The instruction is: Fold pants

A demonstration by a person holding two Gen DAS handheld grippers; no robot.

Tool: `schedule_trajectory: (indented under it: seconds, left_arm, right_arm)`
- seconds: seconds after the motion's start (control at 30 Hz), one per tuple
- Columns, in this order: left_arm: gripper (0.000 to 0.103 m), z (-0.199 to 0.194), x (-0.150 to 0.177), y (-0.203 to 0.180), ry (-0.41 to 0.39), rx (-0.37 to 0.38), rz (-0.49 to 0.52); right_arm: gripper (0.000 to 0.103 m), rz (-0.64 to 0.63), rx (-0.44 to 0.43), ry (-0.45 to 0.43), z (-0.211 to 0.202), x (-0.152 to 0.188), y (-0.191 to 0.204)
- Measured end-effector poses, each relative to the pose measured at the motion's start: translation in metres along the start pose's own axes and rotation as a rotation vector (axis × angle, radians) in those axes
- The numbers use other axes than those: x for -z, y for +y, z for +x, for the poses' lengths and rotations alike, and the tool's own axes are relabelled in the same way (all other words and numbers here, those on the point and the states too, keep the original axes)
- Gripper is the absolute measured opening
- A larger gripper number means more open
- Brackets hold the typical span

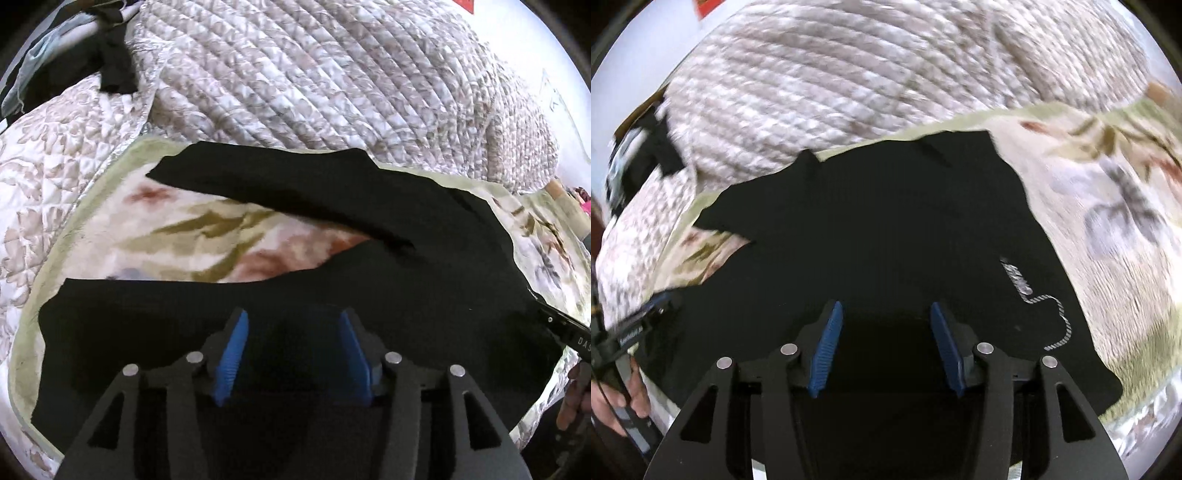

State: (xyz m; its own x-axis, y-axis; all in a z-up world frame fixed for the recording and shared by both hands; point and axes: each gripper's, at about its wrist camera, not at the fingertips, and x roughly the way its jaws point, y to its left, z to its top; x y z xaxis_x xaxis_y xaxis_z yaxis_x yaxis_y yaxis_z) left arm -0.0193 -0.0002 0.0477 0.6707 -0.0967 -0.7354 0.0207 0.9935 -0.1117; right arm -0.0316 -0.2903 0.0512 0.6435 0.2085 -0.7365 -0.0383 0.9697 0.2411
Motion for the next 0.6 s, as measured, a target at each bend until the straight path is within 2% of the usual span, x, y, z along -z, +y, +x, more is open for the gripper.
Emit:
schedule_trajectory:
  seconds: [0.33, 0.6]
  left_arm:
    - [0.055, 0.003, -0.001, -0.006, 0.008, 0.017, 0.016]
    - [0.055, 0.009, -0.002, -0.008, 0.027, 0.014, 0.029]
  right_arm:
    - [0.052, -0.09, -0.042, 0.003, 0.011, 0.005, 0.021]
    - [0.052, -0.069, -0.083, 0.025, 0.015, 0.004, 0.02]
